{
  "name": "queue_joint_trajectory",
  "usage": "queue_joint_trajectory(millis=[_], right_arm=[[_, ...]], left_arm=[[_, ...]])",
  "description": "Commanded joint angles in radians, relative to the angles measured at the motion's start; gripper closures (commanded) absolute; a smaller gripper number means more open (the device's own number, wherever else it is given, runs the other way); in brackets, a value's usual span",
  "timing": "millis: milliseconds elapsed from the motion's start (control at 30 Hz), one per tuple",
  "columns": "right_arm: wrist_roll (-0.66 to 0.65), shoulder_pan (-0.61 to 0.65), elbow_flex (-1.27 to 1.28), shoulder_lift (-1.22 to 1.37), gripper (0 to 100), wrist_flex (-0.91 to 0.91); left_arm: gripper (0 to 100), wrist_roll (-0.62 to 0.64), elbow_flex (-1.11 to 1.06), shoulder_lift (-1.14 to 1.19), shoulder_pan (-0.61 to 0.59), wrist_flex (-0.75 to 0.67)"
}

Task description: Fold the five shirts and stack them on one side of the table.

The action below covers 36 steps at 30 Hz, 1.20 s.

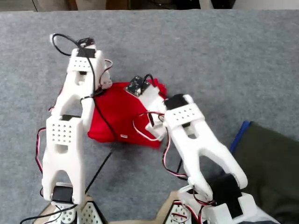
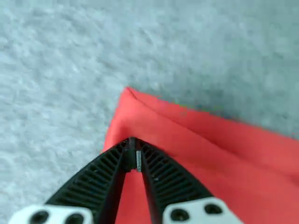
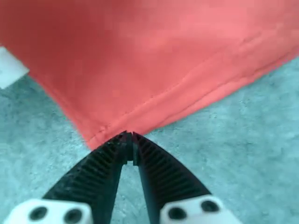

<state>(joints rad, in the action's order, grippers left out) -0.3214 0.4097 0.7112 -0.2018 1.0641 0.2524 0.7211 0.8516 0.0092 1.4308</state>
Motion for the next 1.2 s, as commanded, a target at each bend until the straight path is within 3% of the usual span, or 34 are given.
queue_joint_trajectory(millis=[0,400,600,767,1167], right_arm=[[0.0,0.007,0.053,0.056,99.1,-0.068],[-0.043,-0.097,-0.11,0.234,99.2,-0.026],[-0.003,-0.099,-0.159,0.033,99.2,0.091],[0.15,-0.101,-0.088,-0.137,99.2,0.157],[0.173,-0.108,0.07,-0.306,98.9,0.356]], left_arm=[[98,-0.026,0.002,-0.005,-0.049,-0.057],[98,-0.026,0.044,0.013,-0.054,-0.089],[98,-0.031,0.081,-0.004,-0.04,-0.049],[98,-0.032,0.195,-0.019,-0.029,0.044],[98,-0.061,0.324,-0.082,-0.117,0.133]])
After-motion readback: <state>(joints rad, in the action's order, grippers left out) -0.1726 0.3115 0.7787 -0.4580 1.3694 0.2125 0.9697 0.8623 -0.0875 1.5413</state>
